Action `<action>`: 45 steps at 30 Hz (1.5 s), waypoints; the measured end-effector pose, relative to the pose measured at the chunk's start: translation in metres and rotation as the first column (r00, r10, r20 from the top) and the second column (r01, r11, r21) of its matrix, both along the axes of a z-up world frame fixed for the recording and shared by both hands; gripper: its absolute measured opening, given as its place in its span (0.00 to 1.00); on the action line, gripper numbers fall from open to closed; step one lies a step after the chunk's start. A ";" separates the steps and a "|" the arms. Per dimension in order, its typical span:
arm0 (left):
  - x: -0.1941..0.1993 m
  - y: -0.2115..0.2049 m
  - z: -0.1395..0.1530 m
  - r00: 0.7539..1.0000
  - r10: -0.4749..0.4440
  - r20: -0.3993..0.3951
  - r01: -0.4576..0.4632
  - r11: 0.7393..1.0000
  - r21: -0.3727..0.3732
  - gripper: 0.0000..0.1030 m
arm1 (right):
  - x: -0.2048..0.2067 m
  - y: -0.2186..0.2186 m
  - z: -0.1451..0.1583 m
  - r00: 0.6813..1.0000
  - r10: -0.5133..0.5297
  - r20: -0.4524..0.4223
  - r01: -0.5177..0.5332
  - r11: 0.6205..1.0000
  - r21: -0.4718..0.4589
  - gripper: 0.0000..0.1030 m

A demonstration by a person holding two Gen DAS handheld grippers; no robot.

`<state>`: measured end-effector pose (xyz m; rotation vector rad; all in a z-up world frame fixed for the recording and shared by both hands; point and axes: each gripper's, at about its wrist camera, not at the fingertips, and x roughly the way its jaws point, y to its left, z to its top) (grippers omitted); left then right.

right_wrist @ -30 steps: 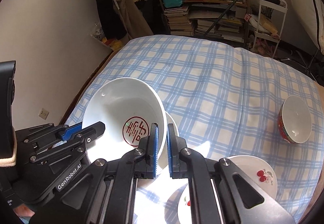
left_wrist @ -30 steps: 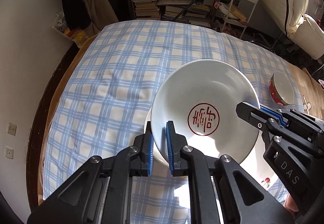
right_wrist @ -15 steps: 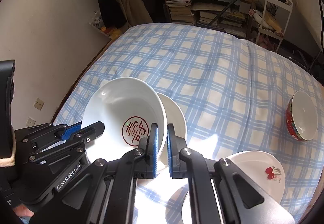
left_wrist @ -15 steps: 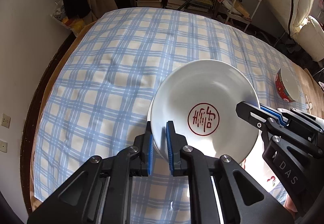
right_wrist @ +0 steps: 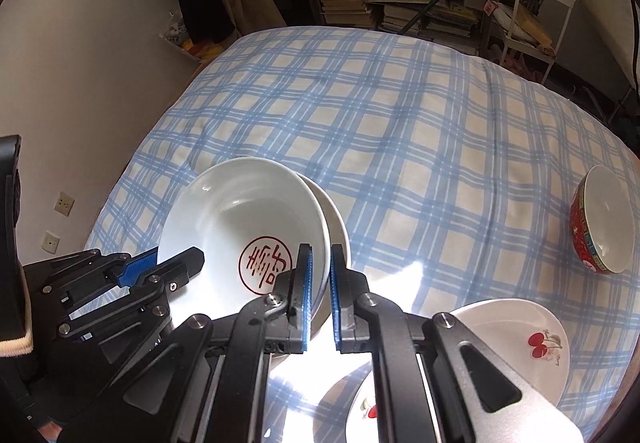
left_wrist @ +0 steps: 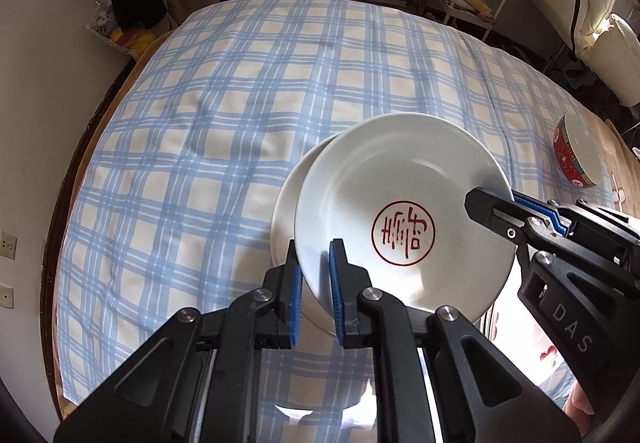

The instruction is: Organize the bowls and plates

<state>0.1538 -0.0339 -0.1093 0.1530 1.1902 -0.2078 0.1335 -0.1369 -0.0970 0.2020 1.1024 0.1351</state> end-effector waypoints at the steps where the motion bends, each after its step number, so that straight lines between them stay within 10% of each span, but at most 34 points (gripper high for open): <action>1: 0.001 0.000 -0.002 1.000 0.003 -0.004 -0.003 1.000 0.001 0.13 | 0.001 0.001 -0.002 1.000 0.002 -0.003 -0.002 1.000 -0.001 0.09; 45: 0.008 0.001 -0.015 0.999 0.009 -0.043 -0.009 1.000 0.007 0.13 | 0.013 -0.005 -0.021 0.994 -0.001 -0.107 0.007 0.999 0.053 0.09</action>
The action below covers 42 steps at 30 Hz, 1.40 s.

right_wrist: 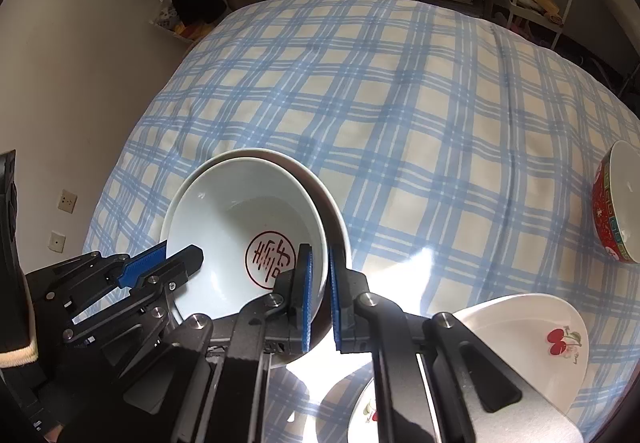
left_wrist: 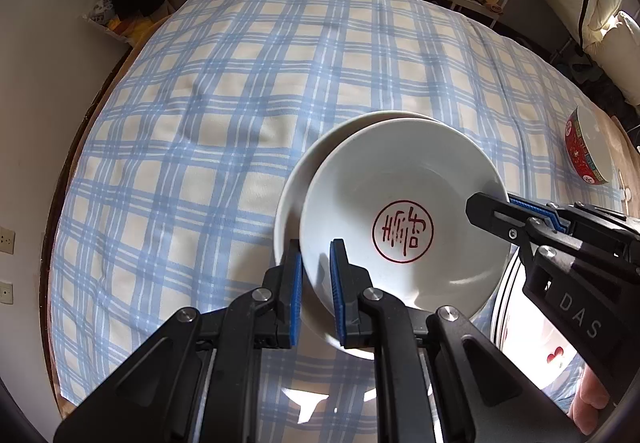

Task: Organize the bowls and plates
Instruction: 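Set the red-seal bowl inside the white bowl and open both grippers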

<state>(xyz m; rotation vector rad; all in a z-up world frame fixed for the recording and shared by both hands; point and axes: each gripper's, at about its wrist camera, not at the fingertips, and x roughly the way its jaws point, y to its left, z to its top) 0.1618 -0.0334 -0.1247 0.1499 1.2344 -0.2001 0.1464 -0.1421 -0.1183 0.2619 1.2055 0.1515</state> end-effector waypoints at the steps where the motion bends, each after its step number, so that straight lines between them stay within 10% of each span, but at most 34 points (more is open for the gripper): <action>1: 0.000 0.000 0.000 1.000 0.001 0.001 -0.001 1.000 -0.001 0.13 | 0.000 -0.001 0.000 1.000 0.000 -0.002 0.000 1.000 0.003 0.09; 36: -0.012 0.001 0.024 0.996 0.008 0.084 -0.008 1.000 0.005 0.15 | -0.013 -0.020 0.024 0.999 -0.033 0.024 0.032 0.999 0.038 0.14; 42: -0.014 -0.002 0.036 0.994 0.000 0.105 0.000 1.000 0.000 0.18 | -0.018 -0.036 0.041 0.996 -0.057 0.063 0.056 0.998 0.027 0.41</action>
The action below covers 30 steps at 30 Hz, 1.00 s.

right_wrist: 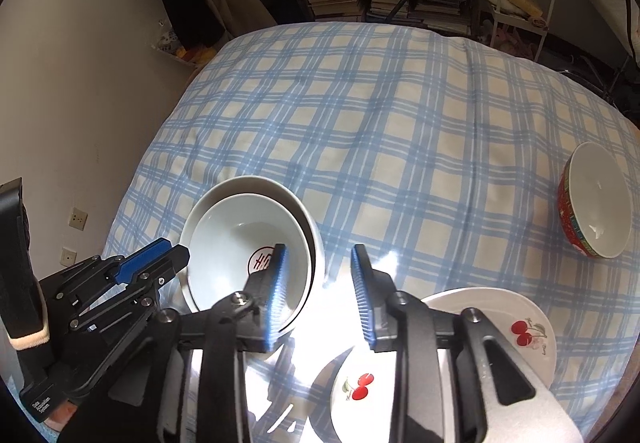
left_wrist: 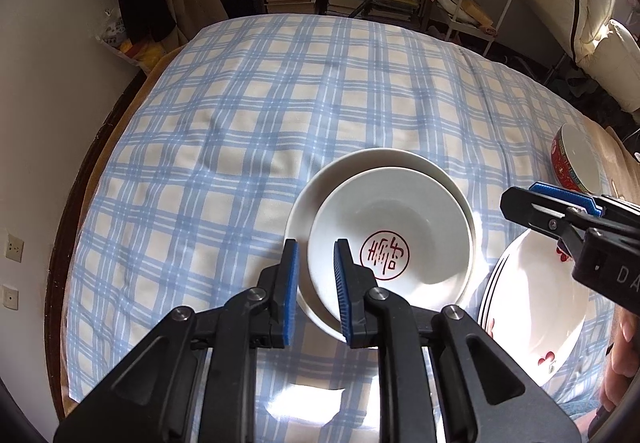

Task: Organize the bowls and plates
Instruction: 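Set the red-seal bowl inside the white bowl and open both grippers, then move both grippers to the rim of a plain white bowl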

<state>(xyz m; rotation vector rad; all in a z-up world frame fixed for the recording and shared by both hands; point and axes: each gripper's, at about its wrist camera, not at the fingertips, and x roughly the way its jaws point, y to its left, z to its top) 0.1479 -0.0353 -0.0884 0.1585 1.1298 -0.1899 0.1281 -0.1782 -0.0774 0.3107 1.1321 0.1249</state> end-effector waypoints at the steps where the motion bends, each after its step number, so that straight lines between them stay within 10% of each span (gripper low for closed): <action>1: -0.001 -0.002 0.002 1.000 -0.004 0.004 0.004 1.000 -0.001 0.19 | -0.001 -0.003 0.003 1.000 -0.006 0.005 0.006 1.000 -0.004 0.46; 12: -0.008 -0.040 0.028 0.991 -0.092 0.097 0.082 0.992 0.099 0.81 | -0.019 -0.063 0.036 0.992 -0.098 0.082 0.104 0.991 -0.079 0.89; 30: 0.003 -0.162 0.053 0.962 -0.191 0.196 0.192 0.981 0.011 0.87 | -0.050 -0.182 0.027 0.950 -0.280 0.142 0.295 0.950 -0.099 0.93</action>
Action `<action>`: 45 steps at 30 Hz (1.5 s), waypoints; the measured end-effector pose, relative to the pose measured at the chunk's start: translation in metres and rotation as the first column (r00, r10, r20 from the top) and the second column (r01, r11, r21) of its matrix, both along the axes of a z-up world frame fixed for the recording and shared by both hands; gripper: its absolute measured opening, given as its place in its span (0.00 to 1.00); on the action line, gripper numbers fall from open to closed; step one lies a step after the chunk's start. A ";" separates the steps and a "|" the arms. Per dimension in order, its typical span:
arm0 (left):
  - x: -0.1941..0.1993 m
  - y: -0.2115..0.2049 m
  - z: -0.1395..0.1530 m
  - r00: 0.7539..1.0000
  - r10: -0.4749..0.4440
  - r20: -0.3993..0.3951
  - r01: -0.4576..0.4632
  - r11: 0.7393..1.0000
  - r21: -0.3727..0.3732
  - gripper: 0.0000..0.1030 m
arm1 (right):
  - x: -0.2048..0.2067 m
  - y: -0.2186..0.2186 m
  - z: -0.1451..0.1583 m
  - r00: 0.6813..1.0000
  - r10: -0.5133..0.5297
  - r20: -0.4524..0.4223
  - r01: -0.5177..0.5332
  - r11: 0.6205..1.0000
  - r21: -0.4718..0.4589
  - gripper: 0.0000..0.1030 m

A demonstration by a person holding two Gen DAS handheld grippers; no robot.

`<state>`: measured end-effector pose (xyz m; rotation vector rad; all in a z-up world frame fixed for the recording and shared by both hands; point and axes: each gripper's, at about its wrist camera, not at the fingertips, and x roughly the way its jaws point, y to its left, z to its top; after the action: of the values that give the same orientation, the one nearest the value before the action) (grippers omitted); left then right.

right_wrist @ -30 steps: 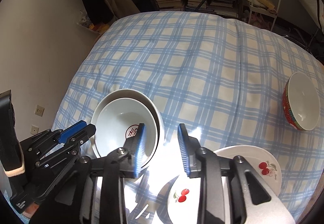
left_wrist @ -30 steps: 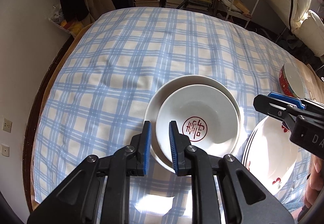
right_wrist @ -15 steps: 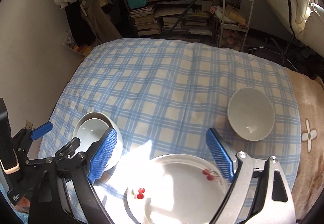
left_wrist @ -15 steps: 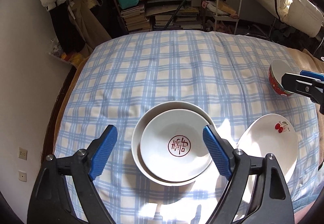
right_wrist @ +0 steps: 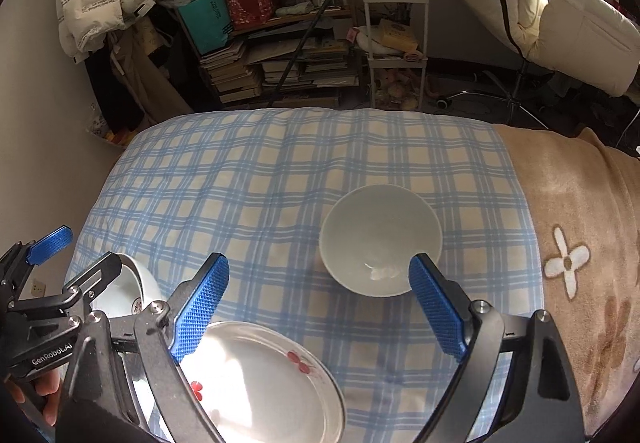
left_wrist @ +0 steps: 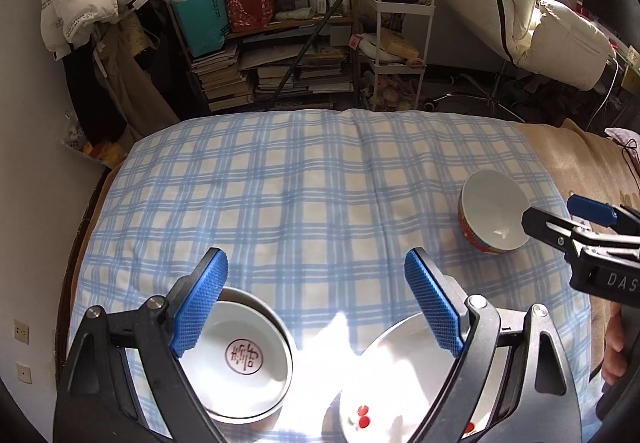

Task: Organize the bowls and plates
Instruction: 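Move both grippers to the rim of a plain white bowl, then close the right gripper on the bowl rim while the left gripper grips it too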

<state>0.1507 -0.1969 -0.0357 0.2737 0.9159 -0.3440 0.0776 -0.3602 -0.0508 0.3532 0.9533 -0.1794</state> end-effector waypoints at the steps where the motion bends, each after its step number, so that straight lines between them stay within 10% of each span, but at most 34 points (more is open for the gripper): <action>1: 0.002 -0.005 -0.003 1.000 -0.002 -0.005 0.002 1.000 -0.010 0.87 | -0.001 -0.005 -0.003 1.000 -0.009 0.002 0.009 1.000 0.006 0.93; 12: 0.020 -0.059 -0.042 0.999 -0.036 -0.024 0.037 0.998 0.049 0.87 | -0.013 -0.054 -0.034 0.996 -0.085 0.011 0.085 0.996 0.042 0.85; 32: 0.052 -0.114 -0.091 0.989 -0.106 -0.107 0.107 0.994 -0.001 0.86 | 0.006 -0.094 -0.102 0.994 -0.096 -0.057 0.105 0.976 0.189 0.21; 45: 0.045 -0.131 -0.097 0.977 -0.173 -0.122 0.168 0.985 -0.048 0.76 | 0.008 -0.099 -0.113 0.993 -0.100 -0.067 0.110 0.977 0.182 0.08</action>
<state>0.1956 -0.3282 -0.1328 0.2993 1.0119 -0.5412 0.0858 -0.4593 -0.1636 0.5738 1.0120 -0.1984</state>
